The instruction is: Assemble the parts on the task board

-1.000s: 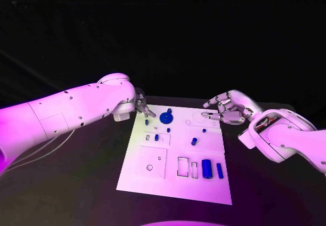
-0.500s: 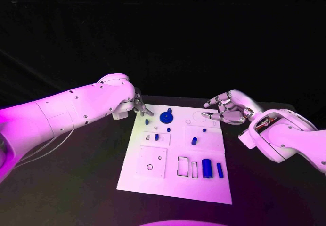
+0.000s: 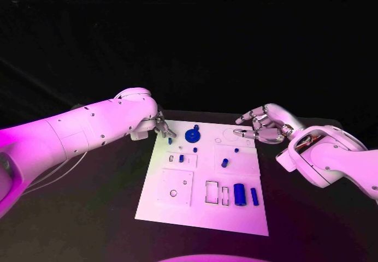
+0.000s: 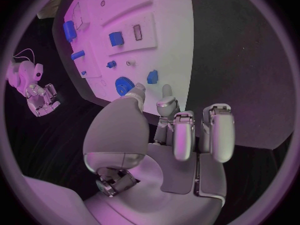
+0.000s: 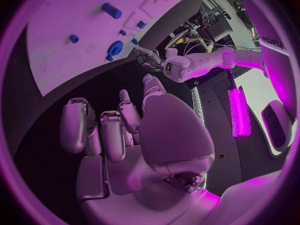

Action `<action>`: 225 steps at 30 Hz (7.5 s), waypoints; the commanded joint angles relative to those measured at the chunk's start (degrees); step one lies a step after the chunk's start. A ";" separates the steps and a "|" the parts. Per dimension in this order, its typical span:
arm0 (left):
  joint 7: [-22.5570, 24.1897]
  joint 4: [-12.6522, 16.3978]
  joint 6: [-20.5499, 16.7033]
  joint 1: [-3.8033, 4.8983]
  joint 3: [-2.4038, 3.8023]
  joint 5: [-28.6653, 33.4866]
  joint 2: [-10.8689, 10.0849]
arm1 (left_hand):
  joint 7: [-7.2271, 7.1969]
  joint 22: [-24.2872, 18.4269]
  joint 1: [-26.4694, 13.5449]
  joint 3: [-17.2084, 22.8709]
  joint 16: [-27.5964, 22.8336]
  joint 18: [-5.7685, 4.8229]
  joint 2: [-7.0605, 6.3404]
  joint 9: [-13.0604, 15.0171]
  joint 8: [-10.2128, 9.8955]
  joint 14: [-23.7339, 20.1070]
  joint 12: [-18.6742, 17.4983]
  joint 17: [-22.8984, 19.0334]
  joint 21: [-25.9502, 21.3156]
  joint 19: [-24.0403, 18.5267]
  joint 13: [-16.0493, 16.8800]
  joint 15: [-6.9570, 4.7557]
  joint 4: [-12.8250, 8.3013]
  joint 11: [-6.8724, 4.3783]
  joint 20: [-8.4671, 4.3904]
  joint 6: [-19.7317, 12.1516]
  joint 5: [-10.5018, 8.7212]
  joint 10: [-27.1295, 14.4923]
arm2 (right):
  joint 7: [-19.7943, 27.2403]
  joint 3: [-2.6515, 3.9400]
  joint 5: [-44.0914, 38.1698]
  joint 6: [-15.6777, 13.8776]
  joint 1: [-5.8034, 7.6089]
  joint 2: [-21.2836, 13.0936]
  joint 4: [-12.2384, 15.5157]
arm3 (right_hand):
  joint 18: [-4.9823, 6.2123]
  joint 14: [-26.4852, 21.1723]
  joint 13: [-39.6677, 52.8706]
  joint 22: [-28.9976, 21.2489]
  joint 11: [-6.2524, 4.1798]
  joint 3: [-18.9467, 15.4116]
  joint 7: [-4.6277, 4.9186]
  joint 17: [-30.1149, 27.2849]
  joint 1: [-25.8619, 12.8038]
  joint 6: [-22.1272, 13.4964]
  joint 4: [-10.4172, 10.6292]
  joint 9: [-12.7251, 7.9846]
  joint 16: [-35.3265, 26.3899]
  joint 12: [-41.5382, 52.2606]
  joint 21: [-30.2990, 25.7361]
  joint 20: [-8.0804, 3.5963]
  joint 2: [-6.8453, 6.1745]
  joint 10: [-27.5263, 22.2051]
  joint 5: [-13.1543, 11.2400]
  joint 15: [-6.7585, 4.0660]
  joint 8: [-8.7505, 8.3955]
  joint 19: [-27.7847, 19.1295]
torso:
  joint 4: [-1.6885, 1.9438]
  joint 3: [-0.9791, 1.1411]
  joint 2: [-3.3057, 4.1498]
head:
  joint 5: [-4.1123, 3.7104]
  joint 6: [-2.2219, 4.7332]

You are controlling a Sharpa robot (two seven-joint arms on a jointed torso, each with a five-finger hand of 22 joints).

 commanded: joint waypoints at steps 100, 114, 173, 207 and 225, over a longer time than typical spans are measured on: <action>0.66 22.63 -16.40 -6.07 -0.38 1.43 -13.00 | -1.98 10.75 4.23 39.45 0.81 -0.51 -4.71 6.12 8.55 5.91 4.00 15.06 1.36 2.30 2.53 -1.40 -12.66 -1.86 -0.74 0.93 6.45 4.96 | 0.31 0.00 -0.99 0.86 -0.33 0.01 -0.18 | 1.02 3.74 -0.11 4.35 -0.49 -0.47 -0.21 5.78 -0.60 0.08 -0.16 -0.08 -0.45 -0.15 -0.53 -0.40 0.49 -0.08 0.29 -0.46 0.34 -0.05 | 0.00 -0.02 0.01 | 0.95 -0.72; 0.26 23.26 -14.59 -6.62 -0.38 1.30 -13.10 | -2.07 10.76 3.95 39.60 0.81 -0.51 -4.93 6.25 8.80 5.91 3.99 15.06 1.36 2.30 2.45 -1.46 -12.63 -1.93 -0.76 0.98 6.40 5.05 | 0.33 0.00 -0.99 0.93 -0.38 -0.05 -0.16 | 1.02 3.74 -0.11 4.35 -0.49 -0.47 -0.21 5.78 -0.60 0.08 -0.16 -0.08 -0.45 -0.15 -0.53 -0.40 0.49 -0.08 0.29 -0.46 0.34 -0.05 | 0.01 0.01 -0.04 | 0.97 -0.84; -1.34 23.11 -11.88 -6.75 -0.38 1.47 -13.22 | -3.70 11.22 -0.88 36.12 0.81 -0.64 -7.86 7.51 11.16 5.91 5.08 15.06 1.59 2.67 3.28 -2.48 -8.94 -3.15 -0.62 1.79 5.52 6.05 | 0.42 0.00 -0.99 0.85 -0.61 -0.23 -0.07 | 1.09 3.57 -0.26 4.15 -0.50 -0.57 -0.22 5.11 -0.66 0.06 -0.17 -0.09 -0.84 -0.26 -0.89 -0.41 0.54 -0.20 0.38 -0.47 0.41 -0.23 | -0.02 0.03 -0.01 | 0.95 -1.06; -1.64 22.45 -11.98 -6.74 -0.38 1.61 -13.09 | -4.18 12.22 -1.92 23.18 0.81 -0.92 -7.21 7.24 12.30 5.91 6.26 15.06 2.18 3.57 4.28 -2.93 -2.86 -3.56 -0.78 3.03 5.38 6.54 | 0.44 0.00 -0.99 0.73 -0.61 -0.34 0.02 | 1.14 3.54 -0.32 4.03 -0.50 -0.68 -0.21 5.00 -0.79 0.00 -0.14 -0.11 -0.92 -0.30 -1.12 -0.41 0.52 -0.25 0.36 -0.47 0.43 -0.35 | 0.01 0.03 -0.02 | 0.87 -1.11; -1.68 22.54 -13.15 -6.74 -0.36 1.51 -13.30 | -4.08 12.22 -1.23 11.89 0.81 -0.91 -4.79 6.74 12.66 5.91 6.44 15.06 2.13 3.55 4.19 -2.86 -0.08 -3.46 -0.85 3.09 5.53 6.48 | 0.48 0.00 -0.99 0.74 -0.61 -0.26 -0.11 | 1.32 3.38 -0.49 3.54 -0.49 -0.77 -0.20 4.36 -0.90 -0.04 -0.10 -0.12 -1.29 -0.44 -1.92 -0.41 0.50 -0.40 0.34 -0.46 0.44 -0.80 | 0.00 -0.02 -0.04 | 0.84 -1.13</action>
